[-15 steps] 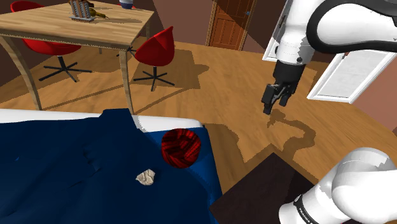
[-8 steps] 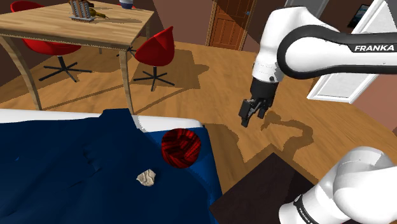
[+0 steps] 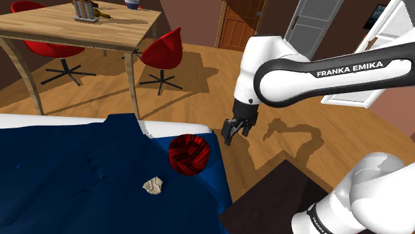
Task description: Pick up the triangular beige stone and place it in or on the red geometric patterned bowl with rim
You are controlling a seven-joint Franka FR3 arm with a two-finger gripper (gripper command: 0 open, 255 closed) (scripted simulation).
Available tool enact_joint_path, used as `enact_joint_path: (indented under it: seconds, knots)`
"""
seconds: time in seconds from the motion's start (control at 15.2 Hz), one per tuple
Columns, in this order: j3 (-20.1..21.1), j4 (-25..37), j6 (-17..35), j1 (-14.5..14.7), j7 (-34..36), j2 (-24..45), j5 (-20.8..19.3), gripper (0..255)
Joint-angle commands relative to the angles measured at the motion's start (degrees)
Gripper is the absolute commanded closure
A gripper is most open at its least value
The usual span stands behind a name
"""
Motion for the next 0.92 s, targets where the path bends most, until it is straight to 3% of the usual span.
enact_joint_path:
  seconds: [0.0,0.46,0.86]
  knots:
    - [1.31,0.31,4.11,0.7,0.87,3.7,0.82,0]
    - [5.31,4.72,15.91,2.59,4.23,17.73,1.12,0]
    - [7.45,11.24,23.9,4.64,8.29,30.5,-1.82,0]
